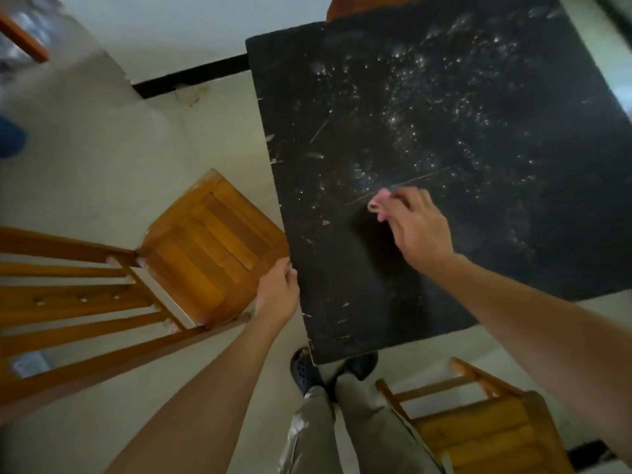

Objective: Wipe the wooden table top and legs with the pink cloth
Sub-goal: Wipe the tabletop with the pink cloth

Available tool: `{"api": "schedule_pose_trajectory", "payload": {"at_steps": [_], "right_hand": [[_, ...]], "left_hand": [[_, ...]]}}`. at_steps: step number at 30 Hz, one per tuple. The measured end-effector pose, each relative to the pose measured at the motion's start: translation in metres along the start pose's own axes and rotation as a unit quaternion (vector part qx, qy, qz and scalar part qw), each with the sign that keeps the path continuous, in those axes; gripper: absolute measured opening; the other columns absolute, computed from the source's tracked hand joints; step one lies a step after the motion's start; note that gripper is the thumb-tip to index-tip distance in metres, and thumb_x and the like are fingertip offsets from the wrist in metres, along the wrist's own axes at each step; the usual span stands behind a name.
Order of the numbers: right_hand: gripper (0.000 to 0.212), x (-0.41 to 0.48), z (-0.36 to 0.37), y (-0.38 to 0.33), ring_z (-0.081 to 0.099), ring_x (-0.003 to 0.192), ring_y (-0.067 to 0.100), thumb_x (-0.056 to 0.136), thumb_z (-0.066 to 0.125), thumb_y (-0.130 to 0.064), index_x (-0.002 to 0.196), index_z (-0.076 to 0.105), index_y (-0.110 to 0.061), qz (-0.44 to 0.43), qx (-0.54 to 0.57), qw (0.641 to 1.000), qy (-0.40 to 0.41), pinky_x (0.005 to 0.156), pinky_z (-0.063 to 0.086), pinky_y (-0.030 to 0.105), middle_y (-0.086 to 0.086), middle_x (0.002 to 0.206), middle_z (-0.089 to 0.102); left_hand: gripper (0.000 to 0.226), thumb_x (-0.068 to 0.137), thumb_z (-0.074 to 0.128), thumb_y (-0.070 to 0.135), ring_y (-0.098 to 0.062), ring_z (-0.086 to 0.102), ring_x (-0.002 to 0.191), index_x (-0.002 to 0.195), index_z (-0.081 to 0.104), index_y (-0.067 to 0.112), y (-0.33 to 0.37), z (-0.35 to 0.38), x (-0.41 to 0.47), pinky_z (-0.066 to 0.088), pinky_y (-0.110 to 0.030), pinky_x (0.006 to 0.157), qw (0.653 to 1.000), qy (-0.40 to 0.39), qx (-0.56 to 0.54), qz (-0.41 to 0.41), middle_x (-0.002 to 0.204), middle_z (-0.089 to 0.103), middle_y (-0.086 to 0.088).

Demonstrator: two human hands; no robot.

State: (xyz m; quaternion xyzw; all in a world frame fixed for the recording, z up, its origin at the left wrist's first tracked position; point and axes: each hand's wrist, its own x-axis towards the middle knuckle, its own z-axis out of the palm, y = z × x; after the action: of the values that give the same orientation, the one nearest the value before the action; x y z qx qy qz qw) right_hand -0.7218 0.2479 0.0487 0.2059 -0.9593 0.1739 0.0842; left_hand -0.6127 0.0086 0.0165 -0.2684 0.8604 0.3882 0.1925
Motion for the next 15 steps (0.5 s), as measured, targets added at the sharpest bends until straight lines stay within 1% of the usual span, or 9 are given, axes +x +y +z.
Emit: {"api": "schedule_pose_trajectory", "payload": {"at_steps": [2,4,6,8,9,11,13,14,15], "right_hand": [[0.037,-0.041,-0.004,-0.027,0.057,0.096,0.029,0.077,0.074,-0.005,0.111,0.066,-0.017,-0.089,0.009,0.995,-0.05,0.068,0.054,0.039,0.01,0.114,0.06],[0.053,-0.085,0.0,-0.058,0.057,0.101,0.023,0.07,0.081,-0.013,0.116,0.058,-0.025,-0.181,0.035,0.972,-0.142,0.077,0.054,0.036,0.004,0.122,0.056],[0.063,-0.119,0.011,-0.083,0.053,0.106,0.019,0.068,0.084,-0.024,0.122,0.051,-0.029,-0.264,0.054,0.934,-0.236,0.084,0.054,0.035,0.0,0.126,0.05],[0.065,-0.124,0.026,-0.095,0.05,0.108,0.018,0.069,0.085,-0.027,0.124,0.051,-0.031,-0.313,0.06,0.908,-0.271,0.087,0.053,0.035,-0.002,0.127,0.048],[0.064,-0.114,0.033,-0.095,0.051,0.108,0.018,0.07,0.084,-0.028,0.124,0.051,-0.034,-0.312,0.06,0.909,-0.271,0.088,0.052,0.035,-0.002,0.127,0.05],[0.058,-0.073,0.047,-0.087,0.052,0.11,0.02,0.076,0.079,-0.026,0.126,0.051,-0.036,-0.264,0.034,0.934,-0.237,0.09,0.05,0.037,-0.002,0.129,0.053],[0.043,-0.015,0.056,-0.073,0.052,0.109,0.029,0.082,0.071,-0.016,0.12,0.059,-0.03,-0.157,0.009,0.973,-0.168,0.087,0.051,0.045,0.006,0.126,0.054],[0.033,0.014,0.054,-0.066,0.052,0.106,0.032,0.085,0.068,-0.012,0.115,0.063,-0.025,-0.087,0.008,0.987,-0.134,0.082,0.052,0.048,0.011,0.123,0.054],[0.025,0.038,0.049,-0.059,0.051,0.104,0.034,0.088,0.065,-0.011,0.111,0.066,-0.021,-0.02,0.007,0.994,-0.111,0.079,0.052,0.049,0.013,0.12,0.053]], "left_hand": [[0.033,0.101,0.042,0.024,-0.017,0.061,0.103,0.133,0.049,0.018,0.002,-0.004,-0.001,0.055,-0.035,0.085,0.998,-0.03,-0.048,-0.038,0.123,0.058,0.0],[0.033,0.102,0.041,0.021,-0.017,0.063,0.091,0.134,0.047,0.016,0.006,-0.011,-0.001,0.056,-0.031,0.072,0.991,-0.068,-0.089,-0.079,0.123,0.056,-0.001],[0.028,0.102,0.039,0.019,-0.021,0.066,0.085,0.128,0.05,0.013,0.009,-0.02,0.0,0.058,-0.032,0.068,0.98,-0.102,-0.135,-0.105,0.12,0.055,-0.005],[0.019,0.103,0.039,0.018,-0.023,0.067,0.08,0.114,0.054,0.016,0.01,-0.028,0.0,0.06,-0.036,0.071,0.969,-0.123,-0.174,-0.122,0.112,0.057,-0.005],[0.019,0.103,0.039,0.02,-0.023,0.068,0.081,0.113,0.054,0.016,0.008,-0.031,0.001,0.06,-0.037,0.072,0.966,-0.128,-0.187,-0.126,0.11,0.058,-0.005],[0.026,0.102,0.039,0.026,-0.022,0.069,0.083,0.119,0.055,0.015,0.001,-0.036,0.003,0.059,-0.037,0.074,0.963,-0.132,-0.201,-0.123,0.106,0.064,-0.004],[0.026,0.102,0.039,0.029,-0.02,0.07,0.082,0.117,0.057,0.017,-0.005,-0.04,0.006,0.059,-0.038,0.076,0.961,-0.116,-0.215,-0.127,0.098,0.067,-0.004],[0.023,0.102,0.04,0.029,-0.02,0.069,0.082,0.113,0.057,0.019,-0.007,-0.041,0.007,0.059,-0.039,0.077,0.962,-0.104,-0.218,-0.13,0.096,0.067,-0.004],[0.021,0.102,0.04,0.03,-0.02,0.069,0.083,0.11,0.057,0.02,-0.009,-0.04,0.008,0.058,-0.04,0.08,0.964,-0.092,-0.214,-0.128,0.095,0.067,-0.003]]}}
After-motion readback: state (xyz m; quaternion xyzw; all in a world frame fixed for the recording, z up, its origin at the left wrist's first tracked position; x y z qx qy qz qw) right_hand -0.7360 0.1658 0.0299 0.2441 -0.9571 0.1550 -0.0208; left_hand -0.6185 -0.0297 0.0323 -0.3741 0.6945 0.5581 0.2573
